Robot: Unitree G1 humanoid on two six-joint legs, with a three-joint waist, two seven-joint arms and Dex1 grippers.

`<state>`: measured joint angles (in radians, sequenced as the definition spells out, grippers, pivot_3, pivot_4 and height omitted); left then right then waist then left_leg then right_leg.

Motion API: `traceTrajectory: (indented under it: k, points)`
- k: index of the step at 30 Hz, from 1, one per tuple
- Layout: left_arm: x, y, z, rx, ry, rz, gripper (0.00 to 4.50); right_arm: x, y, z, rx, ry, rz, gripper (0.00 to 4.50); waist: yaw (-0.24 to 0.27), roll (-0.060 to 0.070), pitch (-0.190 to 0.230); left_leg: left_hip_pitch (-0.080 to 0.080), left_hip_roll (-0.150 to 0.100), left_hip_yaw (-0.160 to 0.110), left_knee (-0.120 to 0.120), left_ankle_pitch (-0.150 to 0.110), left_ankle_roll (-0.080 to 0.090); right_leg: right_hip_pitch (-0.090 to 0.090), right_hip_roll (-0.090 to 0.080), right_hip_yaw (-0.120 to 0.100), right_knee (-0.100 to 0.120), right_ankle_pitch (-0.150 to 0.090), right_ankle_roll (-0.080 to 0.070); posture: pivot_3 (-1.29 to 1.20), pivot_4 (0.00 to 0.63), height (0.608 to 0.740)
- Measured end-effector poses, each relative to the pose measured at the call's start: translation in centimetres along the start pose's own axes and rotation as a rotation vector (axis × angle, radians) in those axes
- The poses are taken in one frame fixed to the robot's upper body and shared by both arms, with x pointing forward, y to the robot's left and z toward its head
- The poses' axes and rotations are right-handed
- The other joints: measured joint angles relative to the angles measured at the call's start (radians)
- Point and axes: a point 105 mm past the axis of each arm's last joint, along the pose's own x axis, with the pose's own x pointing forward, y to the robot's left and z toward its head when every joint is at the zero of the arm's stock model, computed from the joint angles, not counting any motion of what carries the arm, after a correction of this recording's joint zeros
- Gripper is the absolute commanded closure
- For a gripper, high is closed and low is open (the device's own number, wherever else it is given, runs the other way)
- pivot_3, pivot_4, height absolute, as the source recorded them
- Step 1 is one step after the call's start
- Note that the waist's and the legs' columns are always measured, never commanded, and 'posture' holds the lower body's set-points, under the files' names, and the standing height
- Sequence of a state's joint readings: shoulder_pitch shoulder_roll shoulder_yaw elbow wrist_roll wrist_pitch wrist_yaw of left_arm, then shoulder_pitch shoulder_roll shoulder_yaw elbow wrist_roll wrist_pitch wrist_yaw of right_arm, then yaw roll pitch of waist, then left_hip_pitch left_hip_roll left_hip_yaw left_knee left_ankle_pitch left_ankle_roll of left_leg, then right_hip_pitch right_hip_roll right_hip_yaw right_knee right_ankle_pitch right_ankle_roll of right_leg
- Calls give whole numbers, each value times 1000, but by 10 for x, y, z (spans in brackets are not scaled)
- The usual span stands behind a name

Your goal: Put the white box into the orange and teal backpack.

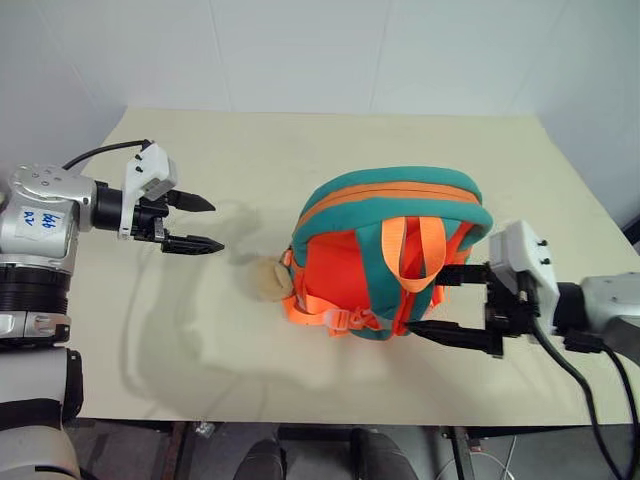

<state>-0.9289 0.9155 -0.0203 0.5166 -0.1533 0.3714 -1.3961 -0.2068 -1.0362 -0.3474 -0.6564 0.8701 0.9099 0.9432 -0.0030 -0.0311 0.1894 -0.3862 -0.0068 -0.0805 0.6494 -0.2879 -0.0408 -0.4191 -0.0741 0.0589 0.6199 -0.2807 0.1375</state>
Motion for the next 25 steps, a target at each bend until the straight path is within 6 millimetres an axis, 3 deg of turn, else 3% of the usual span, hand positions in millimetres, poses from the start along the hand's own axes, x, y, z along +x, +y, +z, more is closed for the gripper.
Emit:
traceTrajectory:
  k: [7, 11, 14, 17, 22, 25]
  points:
    - [-27, 9, -17, -54, -19, 85, 8, -55, -24, -14, -48, 114, -162, 0, 2, 0, 0, 0, 0, 1, -1, 0, 0, 0, 0, 0, -1, 0, 0, 0, 150, 740]
    - [-36, 9, 9, 22, -279, 101, 8, -83, -40, -8, -104, 78, -268, 0, 2, 0, 0, 2, 1, 2, 0, 0, 0, 2, 0, 0, 0, 0, 0, 0, 150, 740]
    - [-39, -3, 17, 46, -459, 61, 8, -91, -50, -9, -107, 6, -312, 0, 0, 0, 0, 11, 1, 4, -3, 0, 0, 10, -1, 1, -6, 0, 0, 0, 150, 740]
    - [-37, -19, 5, 9, -572, -9, 8, -96, -57, -15, -79, -53, -347, 0, -5, 0, 0, 13, 2, 5, -3, 0, 0, 11, -1, 2, -5, 0, 0, 0, 150, 740]
    - [-51, -29, -19, -60, -503, -3, 8, -102, -61, -19, -60, -160, -416, 0, -9, 0, 0, 14, 2, 5, -4, 0, 0, 10, 0, 3, -4, 0, 0, 0, 150, 740]
    - [-65, -29, -21, -57, -474, 29, 8, -103, -63, -25, -31, -160, -439, 0, -7, 1, 0, 14, 2, 6, -3, 0, 0, 11, -1, 3, -4, 0, 0, 0, 150, 740]
